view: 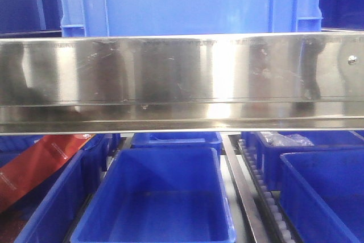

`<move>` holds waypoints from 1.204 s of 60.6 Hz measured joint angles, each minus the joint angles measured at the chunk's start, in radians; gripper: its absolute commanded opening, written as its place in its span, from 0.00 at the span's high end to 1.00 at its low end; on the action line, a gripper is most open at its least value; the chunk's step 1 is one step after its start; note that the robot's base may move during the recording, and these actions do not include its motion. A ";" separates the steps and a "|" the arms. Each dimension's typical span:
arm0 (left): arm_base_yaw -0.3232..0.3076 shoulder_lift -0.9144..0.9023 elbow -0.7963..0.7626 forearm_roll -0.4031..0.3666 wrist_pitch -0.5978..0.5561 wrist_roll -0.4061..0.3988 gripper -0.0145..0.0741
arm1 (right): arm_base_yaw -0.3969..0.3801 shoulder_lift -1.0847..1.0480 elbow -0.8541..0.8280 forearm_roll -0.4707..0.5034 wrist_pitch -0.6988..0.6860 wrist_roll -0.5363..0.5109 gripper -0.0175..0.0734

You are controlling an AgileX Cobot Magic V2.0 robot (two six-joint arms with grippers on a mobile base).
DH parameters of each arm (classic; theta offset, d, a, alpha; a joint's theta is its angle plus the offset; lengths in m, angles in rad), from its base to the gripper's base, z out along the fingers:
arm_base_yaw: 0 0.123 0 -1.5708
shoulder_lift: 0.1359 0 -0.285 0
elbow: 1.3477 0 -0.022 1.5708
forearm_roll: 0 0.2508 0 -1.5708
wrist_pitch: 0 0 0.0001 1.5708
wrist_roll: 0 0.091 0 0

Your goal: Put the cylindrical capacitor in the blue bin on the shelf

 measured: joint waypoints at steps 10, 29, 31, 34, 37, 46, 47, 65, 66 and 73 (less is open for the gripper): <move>0.000 0.000 0.000 0.000 -0.003 0.000 0.96 | 0.000 0.000 0.000 0.000 0.000 0.000 0.99; 0.000 0.000 0.000 0.000 -0.002 0.000 0.96 | 0.000 0.000 0.000 0.000 -0.002 0.000 0.99; 0.000 0.000 0.000 0.000 -0.002 0.000 0.96 | 0.000 0.000 0.000 0.000 -0.002 0.000 0.99; 0.000 0.000 0.000 0.000 -0.002 0.000 0.96 | 0.000 0.000 0.000 0.000 -0.002 0.000 0.99; 0.000 0.000 0.000 0.000 -0.002 0.000 0.96 | 0.000 0.000 0.000 0.000 -0.002 0.000 0.99; 0.000 0.000 0.000 0.000 -0.002 0.000 0.96 | -0.001 0.000 0.000 -0.002 -0.002 0.000 0.99; 0.000 0.000 0.000 0.000 -0.002 0.000 0.96 | -0.003 0.000 0.000 -0.002 -0.002 0.000 0.99; 0.000 0.000 0.000 0.000 -0.002 0.000 0.96 | -0.180 -0.054 0.075 -0.003 -0.029 0.000 0.99; 0.000 0.000 0.000 0.000 -0.002 0.000 0.96 | -0.189 -0.060 0.084 0.000 -0.029 0.000 0.99; 0.000 0.000 0.000 0.000 -0.002 0.000 0.96 | -0.251 -0.117 0.179 0.024 -0.050 0.000 0.99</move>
